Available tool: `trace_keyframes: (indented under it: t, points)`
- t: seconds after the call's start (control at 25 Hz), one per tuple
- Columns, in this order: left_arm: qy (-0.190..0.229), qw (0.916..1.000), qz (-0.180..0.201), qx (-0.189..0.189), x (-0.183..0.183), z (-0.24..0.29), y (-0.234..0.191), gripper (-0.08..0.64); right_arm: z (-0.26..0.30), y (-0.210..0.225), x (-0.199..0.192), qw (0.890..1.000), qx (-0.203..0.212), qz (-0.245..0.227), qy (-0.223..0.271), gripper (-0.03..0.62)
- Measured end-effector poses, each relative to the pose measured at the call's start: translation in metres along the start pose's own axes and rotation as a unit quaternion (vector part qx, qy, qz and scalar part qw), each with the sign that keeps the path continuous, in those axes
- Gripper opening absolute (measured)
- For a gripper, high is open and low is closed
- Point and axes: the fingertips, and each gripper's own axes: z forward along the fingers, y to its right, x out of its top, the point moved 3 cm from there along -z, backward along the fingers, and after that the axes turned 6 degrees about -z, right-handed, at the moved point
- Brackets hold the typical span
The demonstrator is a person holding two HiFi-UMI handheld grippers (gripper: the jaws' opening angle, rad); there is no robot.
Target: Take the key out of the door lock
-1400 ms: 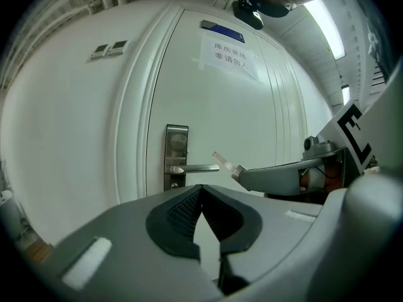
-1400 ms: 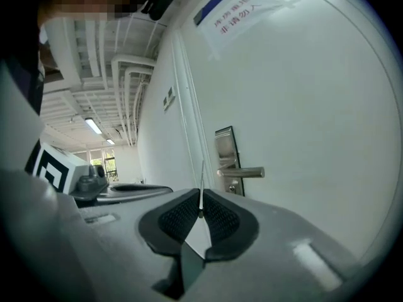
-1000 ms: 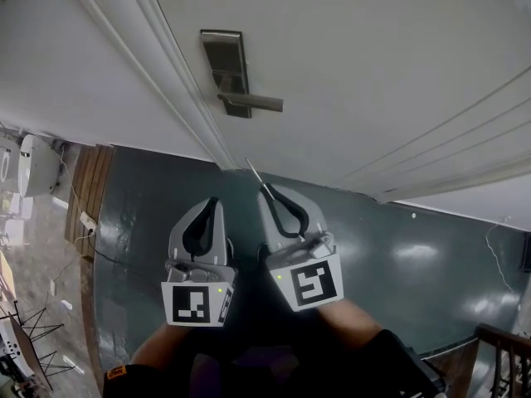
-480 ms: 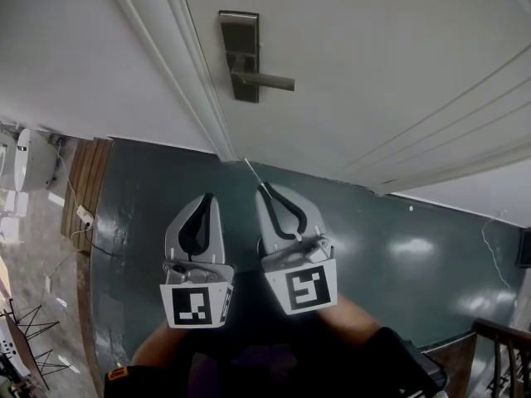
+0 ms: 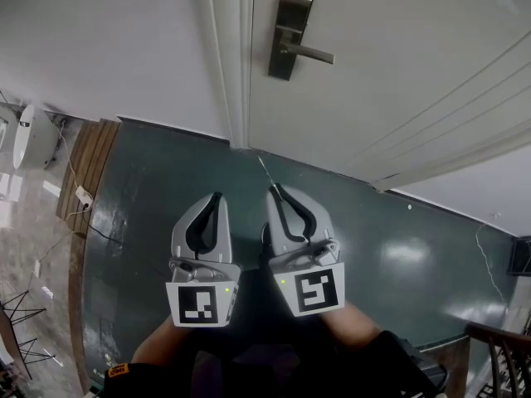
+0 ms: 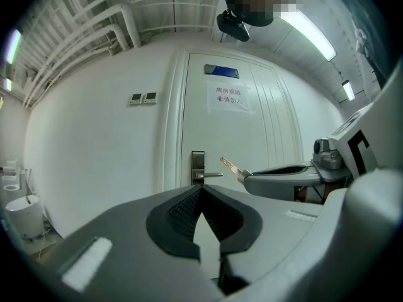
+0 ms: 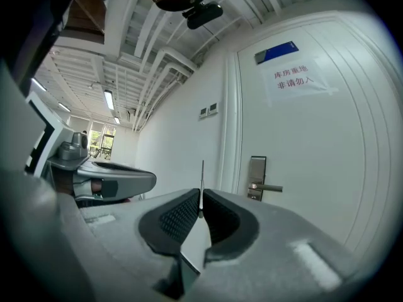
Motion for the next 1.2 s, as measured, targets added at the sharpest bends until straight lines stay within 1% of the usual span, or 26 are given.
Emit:
trace_keyframes:
  t: [0.16, 0.32, 0.56, 0.68, 0.8, 0.92, 1.04, 1.2]
  points:
    - [0.001, 0.9999, -0.008, -0.012, -0.005, -0.040, -0.005, 0.018, -0.024, -0.034, 0.002, 1.000, -0.007, -0.010, -0.015, 0.015]
    - [0.002, 0.9996, -0.013, -0.024, -0.011, -0.080, -0.007, 0.018, -0.047, -0.065, 0.004, 0.999, -0.011, -0.011, -0.033, 0.015]
    - [0.009, 0.9989, -0.031, -0.035, -0.010, -0.118, -0.005, 0.018, -0.076, -0.093, 0.014, 0.999, -0.021, -0.018, -0.045, 0.015]
    - [0.014, 0.9986, -0.034, -0.038, -0.011, -0.129, 0.000, 0.018, -0.087, -0.098, 0.016, 0.998, -0.023, -0.017, -0.048, 0.015]
    - [0.011, 0.9985, -0.026, -0.046, -0.015, -0.135, 0.007, 0.018, -0.095, -0.102, 0.014, 0.998, -0.024, -0.014, -0.053, 0.015]
    - [0.005, 0.9980, -0.031, -0.054, -0.022, -0.141, 0.017, 0.018, -0.108, -0.103, 0.010, 0.998, -0.032, -0.007, -0.057, 0.015]
    - [-0.006, 0.9970, -0.036, -0.068, -0.028, -0.142, 0.035, 0.018, -0.126, -0.094, 0.005, 0.997, -0.047, 0.000, -0.064, 0.015]
    - [-0.021, 0.9959, -0.024, -0.085, -0.036, -0.136, 0.064, 0.018, -0.151, -0.074, -0.009, 0.995, -0.067, 0.011, -0.072, 0.015]
